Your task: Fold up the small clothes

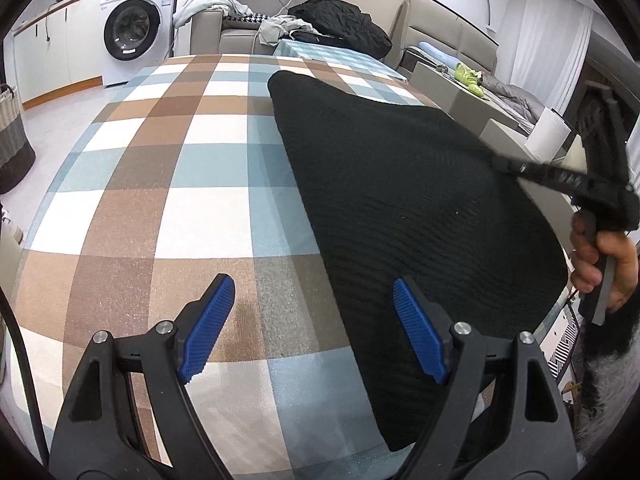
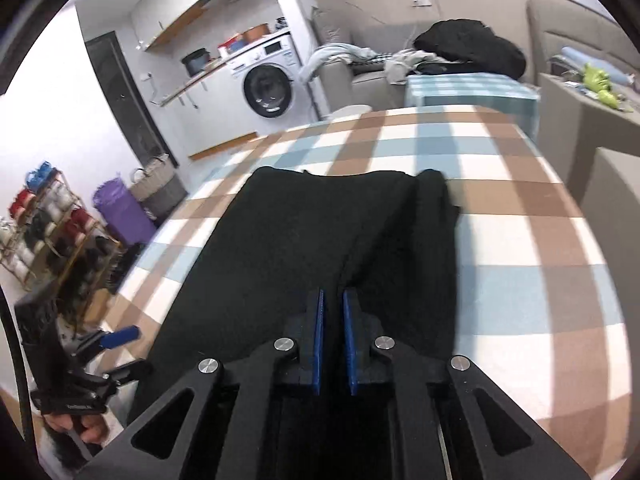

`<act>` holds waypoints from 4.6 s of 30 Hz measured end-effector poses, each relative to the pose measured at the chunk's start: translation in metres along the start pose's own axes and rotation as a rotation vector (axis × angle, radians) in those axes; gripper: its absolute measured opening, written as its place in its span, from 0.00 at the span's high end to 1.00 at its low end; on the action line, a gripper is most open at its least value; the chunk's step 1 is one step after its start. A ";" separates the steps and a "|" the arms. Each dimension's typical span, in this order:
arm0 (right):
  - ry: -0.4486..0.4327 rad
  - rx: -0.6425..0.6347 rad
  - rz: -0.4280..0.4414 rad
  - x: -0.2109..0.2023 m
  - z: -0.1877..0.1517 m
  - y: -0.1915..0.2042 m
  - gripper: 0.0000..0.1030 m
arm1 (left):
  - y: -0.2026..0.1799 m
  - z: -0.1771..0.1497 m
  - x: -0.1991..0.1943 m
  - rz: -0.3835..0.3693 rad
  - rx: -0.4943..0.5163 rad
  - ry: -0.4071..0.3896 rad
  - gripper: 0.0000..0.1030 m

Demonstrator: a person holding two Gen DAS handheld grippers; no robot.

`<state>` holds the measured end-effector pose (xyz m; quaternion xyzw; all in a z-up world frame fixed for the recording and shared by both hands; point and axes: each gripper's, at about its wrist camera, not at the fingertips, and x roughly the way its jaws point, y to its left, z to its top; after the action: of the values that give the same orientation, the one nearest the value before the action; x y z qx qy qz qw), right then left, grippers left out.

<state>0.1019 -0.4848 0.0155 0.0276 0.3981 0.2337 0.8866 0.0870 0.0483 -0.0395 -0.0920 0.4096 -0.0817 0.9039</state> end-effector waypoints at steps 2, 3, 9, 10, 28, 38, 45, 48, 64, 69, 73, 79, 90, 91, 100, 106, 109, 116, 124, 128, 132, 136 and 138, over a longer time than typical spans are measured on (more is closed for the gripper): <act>0.059 -0.011 -0.037 0.012 -0.004 -0.002 0.90 | -0.002 0.000 -0.002 0.000 0.008 -0.004 0.23; 0.077 0.004 -0.038 0.015 -0.007 -0.004 0.87 | -0.003 -0.001 -0.003 -0.002 0.010 -0.005 0.23; 0.083 0.101 0.100 -0.010 -0.034 -0.014 0.73 | -0.015 -0.013 -0.001 -0.026 0.044 0.025 0.23; 0.084 0.096 0.116 -0.017 -0.042 -0.012 0.73 | -0.017 -0.015 0.000 -0.030 0.050 0.030 0.23; 0.018 0.126 0.058 -0.070 -0.094 -0.015 0.48 | -0.025 -0.032 -0.008 -0.085 0.047 0.037 0.23; 0.045 0.153 0.093 -0.054 -0.107 -0.013 0.68 | -0.034 -0.032 -0.009 -0.088 0.083 0.018 0.79; 0.055 0.152 0.096 -0.037 -0.094 -0.006 0.70 | -0.021 -0.011 0.001 -0.037 0.067 0.017 0.79; 0.060 0.151 0.097 -0.026 -0.084 -0.003 0.70 | -0.016 0.000 0.008 0.007 0.073 0.010 0.79; 0.065 0.115 0.043 0.014 -0.039 0.006 0.69 | -0.006 0.040 0.040 0.080 0.070 0.000 0.79; 0.055 0.109 0.024 0.019 -0.034 0.007 0.69 | -0.003 0.043 0.045 0.082 0.064 -0.005 0.79; 0.054 0.102 0.012 0.016 -0.035 0.009 0.66 | -0.002 0.042 0.043 0.081 0.061 -0.002 0.78; 0.025 0.159 0.046 -0.005 -0.038 -0.002 0.59 | 0.006 0.035 0.026 0.072 0.007 -0.029 0.68; -0.042 0.084 0.125 -0.015 -0.034 0.020 0.59 | -0.009 0.021 0.011 0.032 0.027 -0.061 0.48; -0.028 0.083 0.113 -0.008 -0.033 0.020 0.59 | -0.010 0.020 0.013 0.030 0.031 -0.056 0.48; -0.015 0.064 0.075 -0.002 -0.030 0.023 0.93 | -0.015 0.015 0.013 0.028 0.048 -0.052 0.48; -0.015 0.006 -0.001 -0.006 -0.040 0.024 0.72 | -0.014 0.009 -0.004 0.026 0.040 -0.102 0.42; -0.080 -0.023 -0.016 -0.020 -0.045 0.027 0.30 | -0.015 0.004 -0.019 0.047 0.040 -0.159 0.21; -0.238 -0.051 0.023 -0.053 -0.059 0.027 0.00 | -0.021 -0.010 -0.049 0.073 0.055 -0.273 0.00; -0.331 -0.121 0.074 -0.068 -0.074 0.036 0.00 | -0.028 -0.020 -0.060 0.087 0.095 -0.360 0.01; -0.362 -0.118 0.091 -0.066 -0.079 0.038 0.00 | -0.028 -0.021 -0.056 0.093 0.094 -0.350 0.01; -0.350 -0.116 0.094 -0.059 -0.080 0.036 0.00 | -0.030 -0.021 -0.054 0.107 0.117 -0.392 0.01; -0.354 -0.096 0.108 -0.059 -0.082 0.033 0.00 | -0.028 -0.022 -0.045 0.078 0.105 -0.360 0.01; -0.359 -0.097 0.101 -0.059 -0.083 0.032 0.00 | -0.025 -0.022 -0.042 0.072 0.095 -0.355 0.01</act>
<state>-0.0050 -0.4934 0.0075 0.0461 0.2197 0.2879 0.9310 0.0412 0.0311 -0.0172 -0.0476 0.2422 -0.0513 0.9677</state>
